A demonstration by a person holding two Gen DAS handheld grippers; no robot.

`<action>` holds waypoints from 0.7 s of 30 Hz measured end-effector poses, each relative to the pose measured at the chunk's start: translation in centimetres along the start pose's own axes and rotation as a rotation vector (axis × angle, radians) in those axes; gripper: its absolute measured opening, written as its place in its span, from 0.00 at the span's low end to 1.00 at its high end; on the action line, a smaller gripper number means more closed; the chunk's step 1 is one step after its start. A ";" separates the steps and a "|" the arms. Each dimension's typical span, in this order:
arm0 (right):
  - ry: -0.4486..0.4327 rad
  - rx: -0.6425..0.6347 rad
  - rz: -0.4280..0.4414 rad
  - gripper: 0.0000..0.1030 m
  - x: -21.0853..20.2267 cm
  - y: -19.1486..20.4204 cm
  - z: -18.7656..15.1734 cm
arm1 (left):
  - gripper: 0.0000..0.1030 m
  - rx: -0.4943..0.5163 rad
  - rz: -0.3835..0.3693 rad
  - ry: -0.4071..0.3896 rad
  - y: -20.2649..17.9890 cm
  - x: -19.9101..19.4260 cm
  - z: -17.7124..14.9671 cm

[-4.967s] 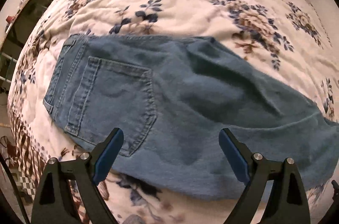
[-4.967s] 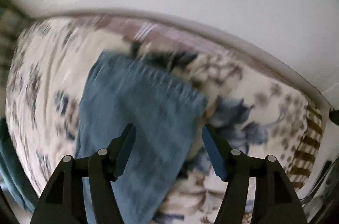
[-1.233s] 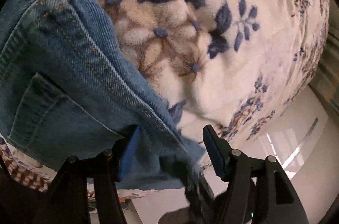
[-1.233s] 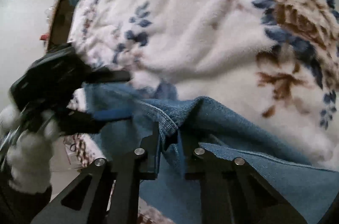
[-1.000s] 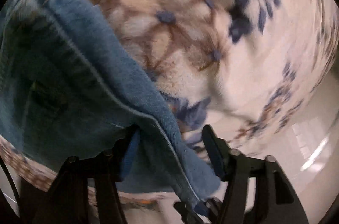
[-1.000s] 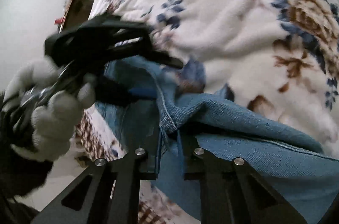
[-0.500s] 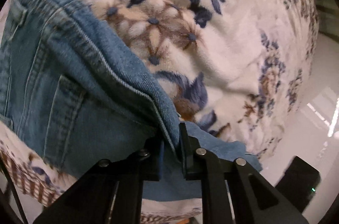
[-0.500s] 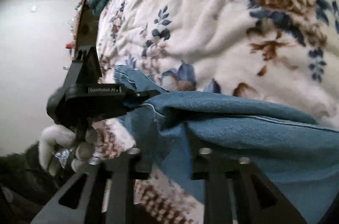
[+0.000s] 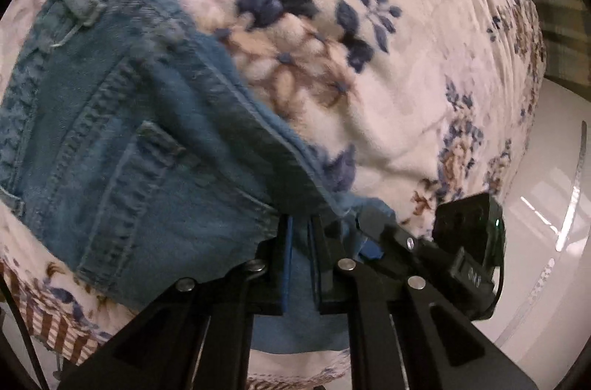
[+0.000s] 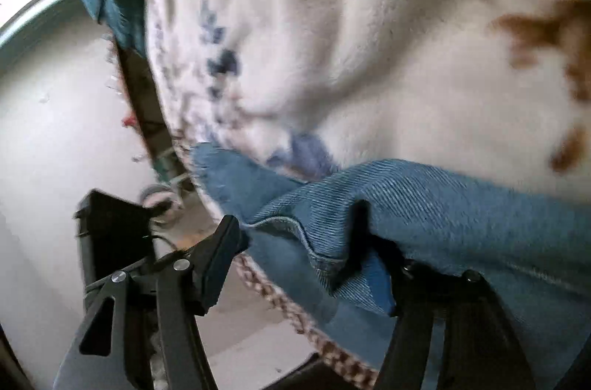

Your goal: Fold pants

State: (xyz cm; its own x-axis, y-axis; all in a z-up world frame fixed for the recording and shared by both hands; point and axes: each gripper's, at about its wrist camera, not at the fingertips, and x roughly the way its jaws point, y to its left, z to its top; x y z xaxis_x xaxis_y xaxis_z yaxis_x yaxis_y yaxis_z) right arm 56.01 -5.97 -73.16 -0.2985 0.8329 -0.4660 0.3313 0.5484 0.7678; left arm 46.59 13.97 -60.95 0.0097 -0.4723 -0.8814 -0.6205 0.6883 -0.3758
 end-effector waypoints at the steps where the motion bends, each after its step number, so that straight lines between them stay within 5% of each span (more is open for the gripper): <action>1: 0.002 -0.010 -0.033 0.66 0.3 0.5 0.4 | 0.08 0.020 0.004 -0.004 0.1 -0.1 -0.1; 2: 0.001 -0.031 -0.057 0.65 0.3 1.1 0.6 | 0.09 0.042 0.028 -0.007 0.2 -0.3 -0.3; 3: -0.011 -0.049 -0.074 0.55 0.1 1.6 0.6 | 0.10 0.065 0.055 -0.019 0.5 -0.4 -0.4; 4: -0.047 -0.083 -0.104 0.32 -0.9 2.5 0.6 | 0.11 0.086 0.078 -0.034 0.9 -0.5 -0.5; 5: -0.074 -0.096 -0.119 0.23 -1.8 2.8 0.6 | 0.14 0.112 0.124 -0.052 1.5 -0.5 -0.6; 7: -0.190 -0.062 -0.044 0.17 -6.0 2.1 0.6 | 0.14 0.144 0.180 -0.086 2.7 -0.5 -0.6; 9: -0.233 -0.055 -0.054 0.17 -8.6 1.4 0.7 | 0.15 0.155 0.197 -0.093 3.9 -0.2 -0.6; 11: -0.158 -0.062 -0.057 0.18 -8.7 1.2 1.1 | 0.15 0.173 0.192 -0.093 4.2 0.0 -0.6; 15: -0.002 -0.173 -0.161 0.53 -6.8 2.2 1.3 | 0.22 0.282 0.253 -0.140 2.8 -0.3 -1.2; 21: 0.105 -0.215 -0.089 0.62 -1.9 2.3 2.7 | 0.31 0.379 0.292 -0.193 0.9 -0.3 -2.0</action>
State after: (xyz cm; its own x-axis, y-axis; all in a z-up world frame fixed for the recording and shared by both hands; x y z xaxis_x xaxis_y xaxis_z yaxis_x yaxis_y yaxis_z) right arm 59.78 -6.10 -71.74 -0.4126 0.7638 -0.4964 0.1047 0.5811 0.8071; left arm 44.49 13.61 -60.46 0.0456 -0.1447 -0.9884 -0.2914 0.9445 -0.1517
